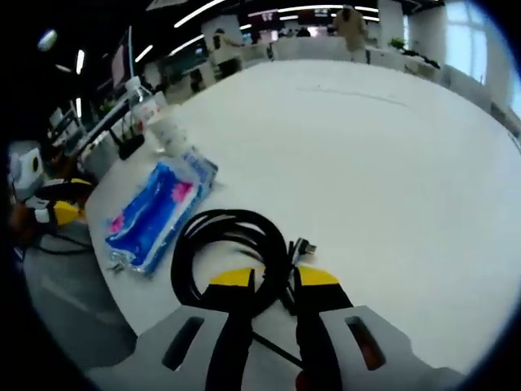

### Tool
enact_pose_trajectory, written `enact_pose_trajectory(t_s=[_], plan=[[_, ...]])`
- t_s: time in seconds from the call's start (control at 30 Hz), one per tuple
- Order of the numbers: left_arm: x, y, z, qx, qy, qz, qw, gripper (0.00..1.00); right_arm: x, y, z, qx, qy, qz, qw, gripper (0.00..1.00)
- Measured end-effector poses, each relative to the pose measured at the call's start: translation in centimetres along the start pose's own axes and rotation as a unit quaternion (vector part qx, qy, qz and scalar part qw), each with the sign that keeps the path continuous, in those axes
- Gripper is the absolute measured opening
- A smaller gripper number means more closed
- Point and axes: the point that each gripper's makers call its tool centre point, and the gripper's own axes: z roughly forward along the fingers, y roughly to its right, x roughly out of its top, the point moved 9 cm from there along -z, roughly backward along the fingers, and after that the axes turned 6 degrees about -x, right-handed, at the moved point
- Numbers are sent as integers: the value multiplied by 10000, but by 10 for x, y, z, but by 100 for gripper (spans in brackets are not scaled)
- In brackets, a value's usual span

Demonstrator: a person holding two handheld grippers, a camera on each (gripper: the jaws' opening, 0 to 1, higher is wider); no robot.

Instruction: Arrange the tabletop items into an orderly group along one side of the table until the central work area is clear of visible clutter.

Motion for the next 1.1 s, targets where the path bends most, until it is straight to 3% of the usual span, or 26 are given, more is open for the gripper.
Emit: enact_pose_trajectory(t_s=[0.33,0.63,0.87,0.97,1.1], plan=[[-1,0,0,47,-67,0,10000,59,21,-6,-1,167,222,-228,9994,19],[-2,-3,0,202,-110,-74,9997,58,37,-22,16,552,280,-456,9970,18],[-1,-5,1,234,-116,-187,9995,58,61,-45,35,967,325,-838,9912,18],[1,-4,2,195,43,-639,9978,58,71,-54,41,1162,298,-1175,9858,19],[4,4,4,209,88,-766,9968,57,82,-63,52,1334,281,-1440,9801,19]])
